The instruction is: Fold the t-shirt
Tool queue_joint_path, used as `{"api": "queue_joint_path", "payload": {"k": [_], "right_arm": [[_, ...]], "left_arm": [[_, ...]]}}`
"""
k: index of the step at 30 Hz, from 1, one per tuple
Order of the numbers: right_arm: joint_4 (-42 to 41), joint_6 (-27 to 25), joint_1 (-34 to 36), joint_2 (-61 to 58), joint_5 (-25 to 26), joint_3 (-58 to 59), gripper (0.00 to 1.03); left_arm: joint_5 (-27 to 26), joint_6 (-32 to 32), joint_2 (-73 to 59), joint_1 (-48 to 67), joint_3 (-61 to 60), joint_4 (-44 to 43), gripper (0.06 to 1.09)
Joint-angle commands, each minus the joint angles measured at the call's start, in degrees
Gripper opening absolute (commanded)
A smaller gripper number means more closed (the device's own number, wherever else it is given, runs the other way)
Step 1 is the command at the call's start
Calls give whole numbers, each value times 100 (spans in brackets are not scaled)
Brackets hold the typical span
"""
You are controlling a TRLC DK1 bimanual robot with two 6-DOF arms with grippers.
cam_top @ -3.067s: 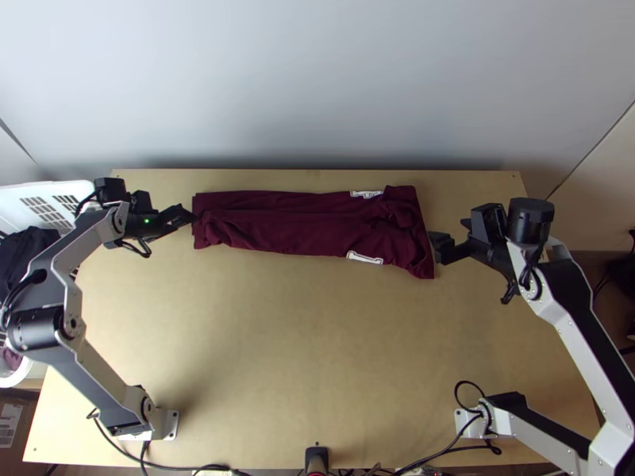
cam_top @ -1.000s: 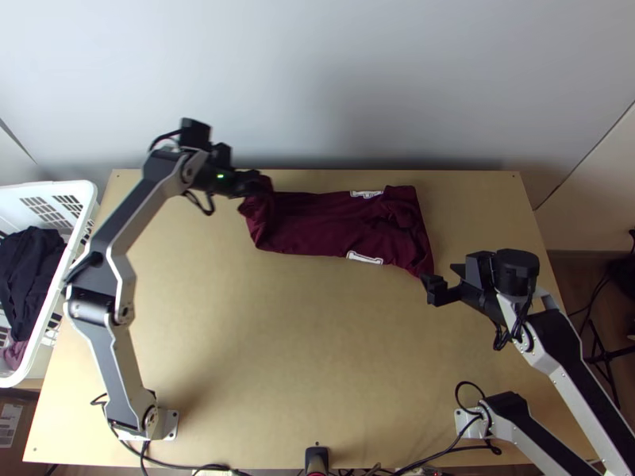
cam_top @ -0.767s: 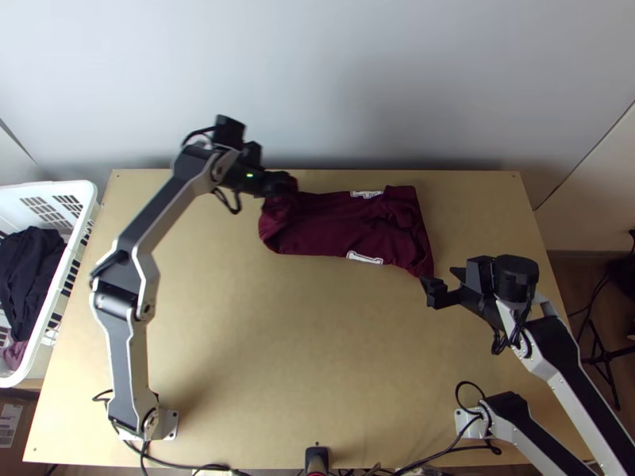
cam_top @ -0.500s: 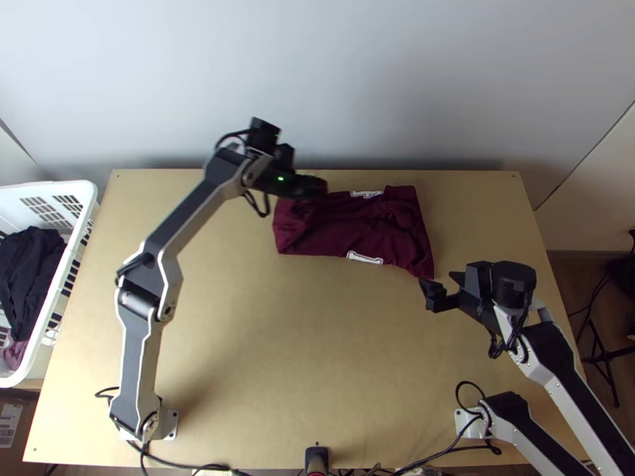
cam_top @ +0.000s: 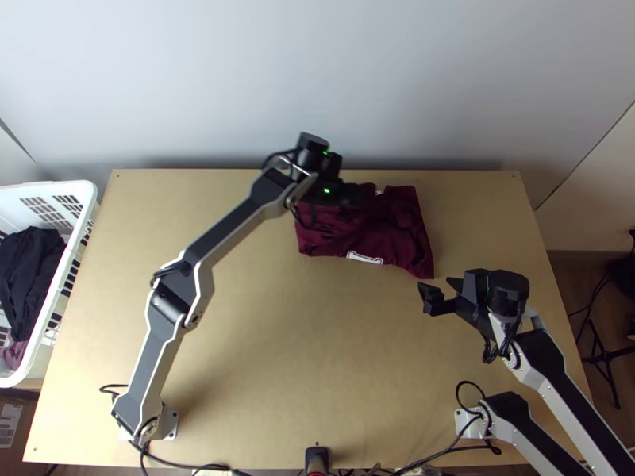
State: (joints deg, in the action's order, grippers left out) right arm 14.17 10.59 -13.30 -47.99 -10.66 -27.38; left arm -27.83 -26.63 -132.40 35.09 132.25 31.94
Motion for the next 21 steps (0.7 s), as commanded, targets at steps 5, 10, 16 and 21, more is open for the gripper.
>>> {"api": "queue_joint_path", "payload": {"k": [5,10,16,21], "right_arm": [[-196,163,3,53,2,277,99],[-187,207,-6,184,2,382,99],[-196,330,-199,220,2,514,99],[-328,426,-270,202,2,488,99]], "left_arm": [[-3,-334,-603,622,65,-1296,9],[340,-905,-858,780,214,-1815,105],[472,-1626,-682,666,214,-2298,104],[753,-1503,-357,288,188,-2140,104]]}}
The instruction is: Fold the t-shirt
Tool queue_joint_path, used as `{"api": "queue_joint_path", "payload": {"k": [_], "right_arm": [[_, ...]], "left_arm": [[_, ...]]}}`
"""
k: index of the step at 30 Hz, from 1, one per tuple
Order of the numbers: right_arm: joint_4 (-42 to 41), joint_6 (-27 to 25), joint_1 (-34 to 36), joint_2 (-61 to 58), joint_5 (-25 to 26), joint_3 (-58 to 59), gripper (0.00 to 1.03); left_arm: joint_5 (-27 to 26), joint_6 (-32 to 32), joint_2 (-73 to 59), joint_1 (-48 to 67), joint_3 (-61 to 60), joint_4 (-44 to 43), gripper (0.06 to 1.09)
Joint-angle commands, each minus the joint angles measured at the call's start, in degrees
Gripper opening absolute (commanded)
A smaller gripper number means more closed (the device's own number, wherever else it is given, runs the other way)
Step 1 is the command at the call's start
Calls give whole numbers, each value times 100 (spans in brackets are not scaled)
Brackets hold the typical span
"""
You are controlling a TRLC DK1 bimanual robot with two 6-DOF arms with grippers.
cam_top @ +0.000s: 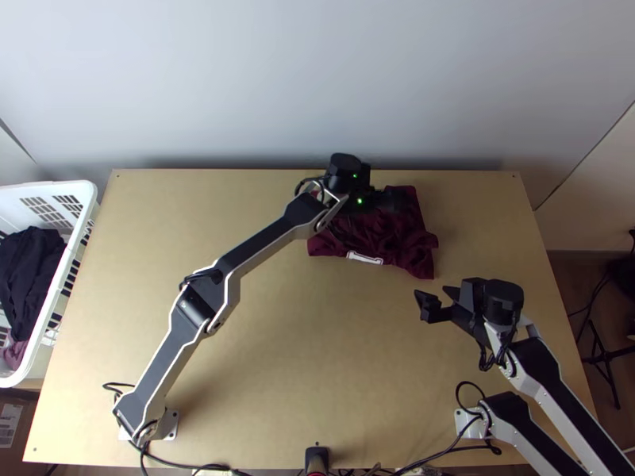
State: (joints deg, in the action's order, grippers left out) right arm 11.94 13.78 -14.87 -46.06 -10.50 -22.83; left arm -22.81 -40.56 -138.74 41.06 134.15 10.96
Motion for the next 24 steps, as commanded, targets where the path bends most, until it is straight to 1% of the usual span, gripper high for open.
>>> {"api": "queue_joint_path", "payload": {"k": [1,2,4,7,10,15,17,21,24], "right_arm": [[-113,107,-112,-34,-13,7,99],[-131,107,-77,-87,-13,-20,99],[-166,90,222,-245,-84,-64,99],[-483,90,723,-825,-541,-90,99],[-773,63,907,-1484,-672,-213,99],[-852,116,1329,-2618,-1165,-776,99],[-852,125,1461,-3093,-1367,-1031,99],[-913,116,1575,-3805,-1507,-1488,99],[-931,134,1619,-4367,-1604,-1945,99]], "left_arm": [[250,57,382,-406,-38,126,104],[250,215,488,-494,-99,319,104],[250,452,769,-678,-310,618,104],[250,821,1130,-924,-627,1013,104],[250,1313,1358,-1135,-697,1479,104],[250,2043,1745,-1372,-829,2235,104],[277,2175,1833,-1460,-829,2481,104],[584,2553,2035,-1566,-846,3026,104],[655,2614,2228,-1619,-987,3096,104]]}}
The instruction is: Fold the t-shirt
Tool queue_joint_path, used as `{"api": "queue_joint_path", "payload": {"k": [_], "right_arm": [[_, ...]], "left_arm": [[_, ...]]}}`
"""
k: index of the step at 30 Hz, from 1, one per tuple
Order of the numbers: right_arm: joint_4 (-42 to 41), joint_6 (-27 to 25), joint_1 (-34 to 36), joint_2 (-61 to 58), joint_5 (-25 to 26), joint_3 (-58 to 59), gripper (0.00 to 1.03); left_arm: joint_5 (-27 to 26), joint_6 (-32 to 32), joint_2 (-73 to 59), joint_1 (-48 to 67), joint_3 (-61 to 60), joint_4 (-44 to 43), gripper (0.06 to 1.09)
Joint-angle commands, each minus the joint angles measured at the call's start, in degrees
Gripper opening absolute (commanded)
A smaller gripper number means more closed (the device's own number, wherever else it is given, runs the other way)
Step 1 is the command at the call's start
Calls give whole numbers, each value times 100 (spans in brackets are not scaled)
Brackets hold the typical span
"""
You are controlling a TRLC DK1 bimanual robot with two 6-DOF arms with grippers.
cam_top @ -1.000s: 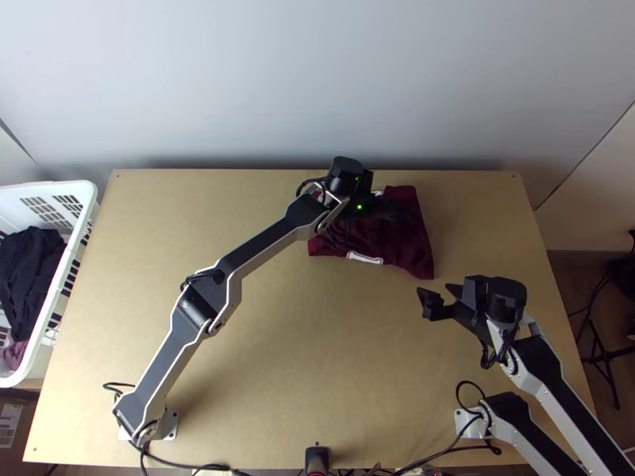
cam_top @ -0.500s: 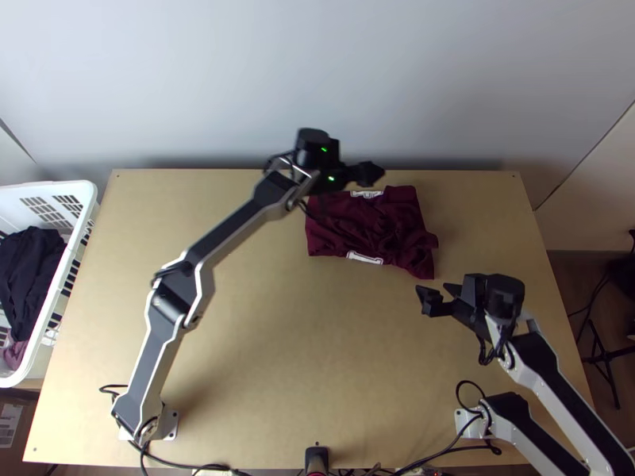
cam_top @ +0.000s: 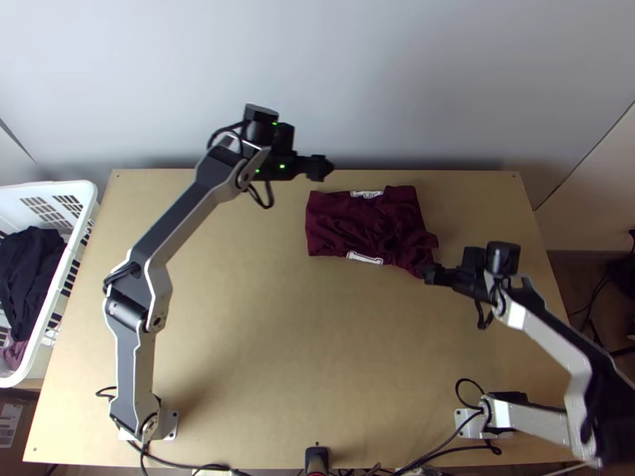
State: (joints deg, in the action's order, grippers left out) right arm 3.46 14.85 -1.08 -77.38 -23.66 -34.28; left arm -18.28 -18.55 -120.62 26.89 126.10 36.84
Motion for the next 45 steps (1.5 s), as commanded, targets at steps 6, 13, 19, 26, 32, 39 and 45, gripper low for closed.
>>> {"api": "queue_joint_path", "payload": {"k": [6,13,19,26,32,39,45], "right_arm": [[-83,167,266,-2369,-508,-1766,99],[-56,536,-85,-3081,-578,-2636,99],[-30,897,-648,-3573,-675,-3331,99],[471,967,-1316,-3960,-684,-4253,92],[726,501,-1351,-4092,-649,-4456,3],[849,-228,-560,-3722,-482,-4227,3],[998,-870,345,-3661,-376,-4464,3]], "left_arm": [[369,448,610,-220,-350,517,104],[510,448,741,-246,-587,517,104],[545,510,821,-299,-648,517,104],[571,589,847,-422,-745,535,104],[615,598,856,-519,-824,631,104],[703,580,1031,-598,-1141,649,104],[703,563,1242,-659,-1527,570,104]]}}
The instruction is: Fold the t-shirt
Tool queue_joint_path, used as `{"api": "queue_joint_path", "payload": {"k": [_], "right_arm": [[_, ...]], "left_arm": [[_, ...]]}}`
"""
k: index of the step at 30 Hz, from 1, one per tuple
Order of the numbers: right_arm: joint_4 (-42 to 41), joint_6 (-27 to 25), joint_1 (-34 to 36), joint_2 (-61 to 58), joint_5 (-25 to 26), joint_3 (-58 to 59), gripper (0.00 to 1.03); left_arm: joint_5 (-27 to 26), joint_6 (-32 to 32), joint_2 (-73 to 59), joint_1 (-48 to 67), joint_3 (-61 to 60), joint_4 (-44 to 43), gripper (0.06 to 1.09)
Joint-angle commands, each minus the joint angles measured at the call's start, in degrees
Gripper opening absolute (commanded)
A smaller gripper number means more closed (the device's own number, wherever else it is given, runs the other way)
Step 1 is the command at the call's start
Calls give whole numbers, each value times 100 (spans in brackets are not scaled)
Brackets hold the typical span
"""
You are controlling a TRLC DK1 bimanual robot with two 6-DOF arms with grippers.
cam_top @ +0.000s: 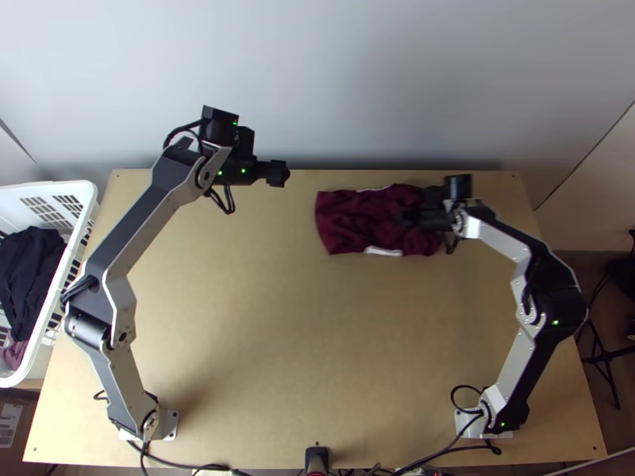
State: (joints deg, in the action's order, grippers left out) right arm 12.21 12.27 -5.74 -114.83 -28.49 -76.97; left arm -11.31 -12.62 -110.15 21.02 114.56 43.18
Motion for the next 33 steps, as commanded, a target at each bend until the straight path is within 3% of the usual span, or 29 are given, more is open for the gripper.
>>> {"api": "queue_joint_path", "payload": {"k": [1,14,29,33], "right_arm": [[150,-726,952,48,107,-275,3],[880,-1799,2200,-787,590,-1365,3],[1741,-1649,3615,-418,933,-952,3],[1882,-1500,3808,-57,1337,-371,3]], "left_arm": [[6,-30,222,-71,-444,-90,104],[6,120,600,-317,-936,-169,104],[-3,208,784,-511,-1314,-213,104],[-11,208,776,-528,-1314,-205,104]]}}
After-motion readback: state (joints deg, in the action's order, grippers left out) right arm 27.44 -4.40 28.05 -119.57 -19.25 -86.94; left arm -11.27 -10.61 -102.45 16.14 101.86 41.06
